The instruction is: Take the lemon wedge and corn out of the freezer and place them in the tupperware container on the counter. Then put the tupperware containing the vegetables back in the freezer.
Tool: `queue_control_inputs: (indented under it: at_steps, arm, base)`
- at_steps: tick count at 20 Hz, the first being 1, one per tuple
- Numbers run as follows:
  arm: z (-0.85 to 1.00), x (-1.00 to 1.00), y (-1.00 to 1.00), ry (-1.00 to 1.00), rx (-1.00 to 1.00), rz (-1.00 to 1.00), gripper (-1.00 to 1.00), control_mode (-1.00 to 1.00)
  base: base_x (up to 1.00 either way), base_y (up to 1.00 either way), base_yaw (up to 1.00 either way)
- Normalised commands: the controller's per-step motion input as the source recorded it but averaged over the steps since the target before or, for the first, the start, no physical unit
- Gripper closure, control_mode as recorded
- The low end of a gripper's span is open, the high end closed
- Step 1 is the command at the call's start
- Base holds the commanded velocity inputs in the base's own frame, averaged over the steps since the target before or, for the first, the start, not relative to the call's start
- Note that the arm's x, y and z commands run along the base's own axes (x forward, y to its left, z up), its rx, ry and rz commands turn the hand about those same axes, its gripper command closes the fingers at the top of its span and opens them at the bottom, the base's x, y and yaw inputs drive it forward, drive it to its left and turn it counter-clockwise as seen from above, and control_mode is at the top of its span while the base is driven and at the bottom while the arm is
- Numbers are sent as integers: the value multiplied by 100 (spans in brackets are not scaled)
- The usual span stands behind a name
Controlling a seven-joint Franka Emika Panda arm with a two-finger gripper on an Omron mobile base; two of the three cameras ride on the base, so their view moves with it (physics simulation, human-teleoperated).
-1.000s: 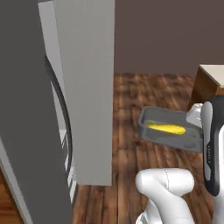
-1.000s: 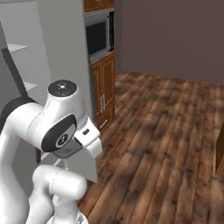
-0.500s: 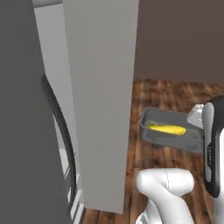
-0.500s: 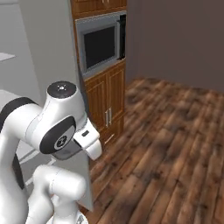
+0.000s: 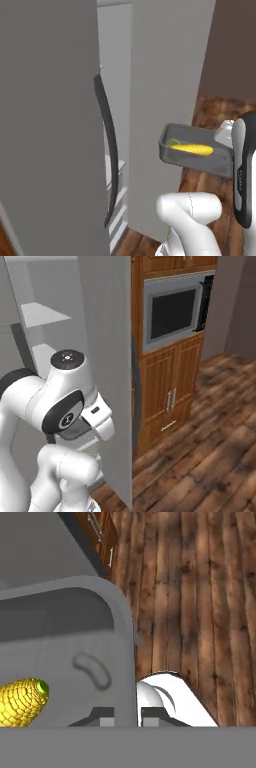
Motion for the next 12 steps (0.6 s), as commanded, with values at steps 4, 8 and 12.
queue_control_inputs:
  at_steps: [4,8,12]
  arm:
    - [0,0,0,0,0,0,100,100]
    - [0,0,0,0,0,0,100,100]
    - [0,0,0,0,0,0,100,100]
  base:
    - [40,0,63]
    - [32,0,64]
    - [63,-11,57]
